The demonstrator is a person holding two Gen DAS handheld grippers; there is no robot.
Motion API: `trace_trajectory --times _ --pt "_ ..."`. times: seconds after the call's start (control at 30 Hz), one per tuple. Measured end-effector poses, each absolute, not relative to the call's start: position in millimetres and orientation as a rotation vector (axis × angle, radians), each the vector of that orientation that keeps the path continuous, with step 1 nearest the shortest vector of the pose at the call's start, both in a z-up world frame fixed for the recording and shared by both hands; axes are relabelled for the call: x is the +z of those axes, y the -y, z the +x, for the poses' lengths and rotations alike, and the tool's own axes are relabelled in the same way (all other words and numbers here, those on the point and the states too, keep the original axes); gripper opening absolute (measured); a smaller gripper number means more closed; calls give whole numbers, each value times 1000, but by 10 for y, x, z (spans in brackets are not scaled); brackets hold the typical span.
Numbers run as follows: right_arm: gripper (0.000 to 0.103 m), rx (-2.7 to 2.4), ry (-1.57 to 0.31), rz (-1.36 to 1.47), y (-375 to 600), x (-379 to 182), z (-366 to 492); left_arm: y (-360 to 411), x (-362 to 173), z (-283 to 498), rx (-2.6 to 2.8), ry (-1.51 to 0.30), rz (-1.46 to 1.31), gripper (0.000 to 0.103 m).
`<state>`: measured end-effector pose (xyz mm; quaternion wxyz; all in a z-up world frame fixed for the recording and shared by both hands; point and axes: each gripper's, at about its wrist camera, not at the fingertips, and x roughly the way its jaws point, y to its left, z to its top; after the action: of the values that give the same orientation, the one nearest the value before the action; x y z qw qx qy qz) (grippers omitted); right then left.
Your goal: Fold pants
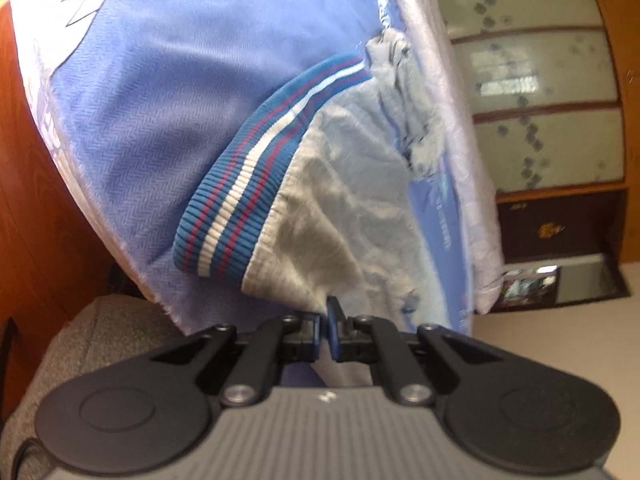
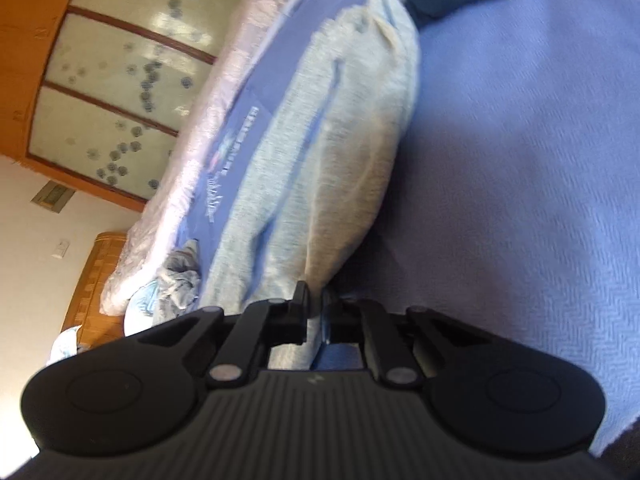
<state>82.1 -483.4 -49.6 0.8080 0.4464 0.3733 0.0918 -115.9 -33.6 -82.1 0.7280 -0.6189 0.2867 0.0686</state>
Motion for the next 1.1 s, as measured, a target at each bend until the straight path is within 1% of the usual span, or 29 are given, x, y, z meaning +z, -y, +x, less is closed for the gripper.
trace_trajectory --times 0.1,0.23,0.47,0.77,0.83,0.9,0.97,1.03,1.1 --pt "9 254 -741 891 4777 -239 864 262 -705 -1177 121 -577 -1397 4" --pt "9 308 -679 818 4599 53 1113 130 -504 -985 83 -504 -1418 4" --pt "9 329 -624 741 4162 242 1834 -182 -295 -369 65 -432 -1408 4" --pt "9 318 -680 658 3660 -47 2671 -550 -456 359 151 -449 -1400 4" --pt "10 306 -716 629 3520 -155 2847 -621 -530 490 187 -473 -1395 5" --pt "15 293 -768 591 3388 -321 3010 -689 -618 627 225 -507 -1391 6" --pt "23 262 -854 549 3291 -519 3154 -759 -702 734 240 -526 -1386 6" --pt "24 236 -882 573 3301 -643 3186 -823 -784 807 251 -538 -1391 6" --pt "26 252 -873 613 3387 -645 3131 -856 -838 854 264 -545 -1384 7"
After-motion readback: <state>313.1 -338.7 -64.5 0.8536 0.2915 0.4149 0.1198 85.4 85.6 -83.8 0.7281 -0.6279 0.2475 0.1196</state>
